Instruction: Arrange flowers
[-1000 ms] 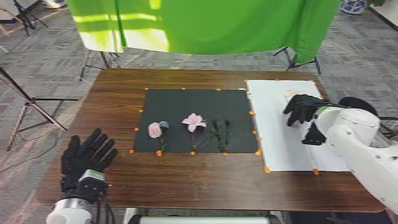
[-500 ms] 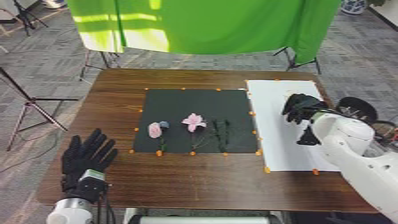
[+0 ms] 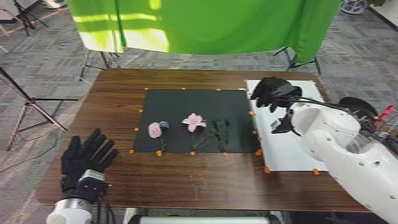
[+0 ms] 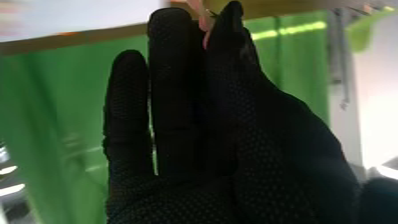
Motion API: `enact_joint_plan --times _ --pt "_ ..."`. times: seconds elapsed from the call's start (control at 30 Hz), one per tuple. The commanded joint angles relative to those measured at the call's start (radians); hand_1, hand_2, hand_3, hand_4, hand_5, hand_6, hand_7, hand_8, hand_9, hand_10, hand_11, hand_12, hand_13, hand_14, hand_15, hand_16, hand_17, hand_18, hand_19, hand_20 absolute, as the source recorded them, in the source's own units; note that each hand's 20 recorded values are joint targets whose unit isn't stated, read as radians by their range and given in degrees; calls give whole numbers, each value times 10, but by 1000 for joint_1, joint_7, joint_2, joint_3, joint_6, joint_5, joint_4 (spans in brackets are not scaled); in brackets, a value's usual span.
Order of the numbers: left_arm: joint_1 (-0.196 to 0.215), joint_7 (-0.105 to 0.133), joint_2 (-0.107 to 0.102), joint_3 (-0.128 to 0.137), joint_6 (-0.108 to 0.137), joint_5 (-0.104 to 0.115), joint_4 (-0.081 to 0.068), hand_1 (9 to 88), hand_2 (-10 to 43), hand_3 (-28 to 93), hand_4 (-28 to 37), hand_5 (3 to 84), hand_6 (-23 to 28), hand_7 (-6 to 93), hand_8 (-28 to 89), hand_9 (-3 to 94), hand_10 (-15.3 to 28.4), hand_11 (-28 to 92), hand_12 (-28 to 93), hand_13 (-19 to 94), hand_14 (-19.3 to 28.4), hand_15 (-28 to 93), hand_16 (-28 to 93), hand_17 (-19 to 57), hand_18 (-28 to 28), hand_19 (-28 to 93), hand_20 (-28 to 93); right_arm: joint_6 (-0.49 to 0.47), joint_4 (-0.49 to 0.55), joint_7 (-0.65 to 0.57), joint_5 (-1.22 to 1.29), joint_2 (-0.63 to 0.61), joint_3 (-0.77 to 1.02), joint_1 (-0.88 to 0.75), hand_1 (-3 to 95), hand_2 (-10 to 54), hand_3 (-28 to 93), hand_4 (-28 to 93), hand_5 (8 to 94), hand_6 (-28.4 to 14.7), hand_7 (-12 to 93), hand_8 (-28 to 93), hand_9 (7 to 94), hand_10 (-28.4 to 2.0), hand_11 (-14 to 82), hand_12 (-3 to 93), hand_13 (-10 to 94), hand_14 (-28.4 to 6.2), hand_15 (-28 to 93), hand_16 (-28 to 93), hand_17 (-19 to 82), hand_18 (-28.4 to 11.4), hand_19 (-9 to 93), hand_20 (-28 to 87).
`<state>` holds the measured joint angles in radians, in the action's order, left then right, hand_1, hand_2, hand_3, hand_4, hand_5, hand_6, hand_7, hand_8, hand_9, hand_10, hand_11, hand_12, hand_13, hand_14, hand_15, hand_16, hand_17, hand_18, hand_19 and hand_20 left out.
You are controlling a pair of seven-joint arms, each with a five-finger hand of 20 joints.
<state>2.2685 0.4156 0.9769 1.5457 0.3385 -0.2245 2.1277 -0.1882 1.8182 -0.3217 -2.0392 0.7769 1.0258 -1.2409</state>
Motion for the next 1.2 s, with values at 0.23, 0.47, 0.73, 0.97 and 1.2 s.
enact_joint_plan --times 0.23,0.47,0.73,0.97,1.2 --pt "11 -63 15 -12 0 -7 -11 208 188 665 -283 370 104 103 -80 216 157 228 52 149 168 344 -87 -88 143 333 66 -66 3 15 -64 221 -169 65 670 6 618 -283 668 56 130 -77 790 -71 62 324 686 -32 225 426 262 -143 708 285" --pt "15 -67 15 -7 -4 -8 -13 207 188 666 -283 372 106 102 -80 224 161 230 51 151 169 345 -89 -88 144 335 64 -112 9 2 -71 235 -182 56 667 4 615 -283 653 51 121 -88 773 -74 53 312 680 -32 217 421 263 -146 699 284" --pt "16 -61 15 -8 -3 10 -15 203 186 672 -283 374 103 103 -80 229 158 229 51 152 168 344 -90 -88 143 334 63 -117 14 -19 -57 230 -186 58 647 -23 628 -283 626 39 129 -116 722 -82 62 263 655 -37 200 403 254 -152 678 272" --pt "11 -57 14 -7 -3 17 -17 200 183 677 -283 372 101 105 -82 229 157 227 50 148 164 338 -90 -86 141 330 63 -127 14 -39 -38 220 -175 50 625 -38 654 -283 610 35 140 -124 667 -93 95 187 623 -46 166 374 242 -149 602 227" --pt "16 -55 18 -9 -3 18 -14 199 181 680 -283 372 100 106 -82 229 155 227 50 148 160 334 -88 -83 139 325 64 -103 29 -36 -26 209 -137 37 558 -57 729 -283 583 28 154 -134 623 -106 107 149 589 -68 205 283 235 -155 594 199"
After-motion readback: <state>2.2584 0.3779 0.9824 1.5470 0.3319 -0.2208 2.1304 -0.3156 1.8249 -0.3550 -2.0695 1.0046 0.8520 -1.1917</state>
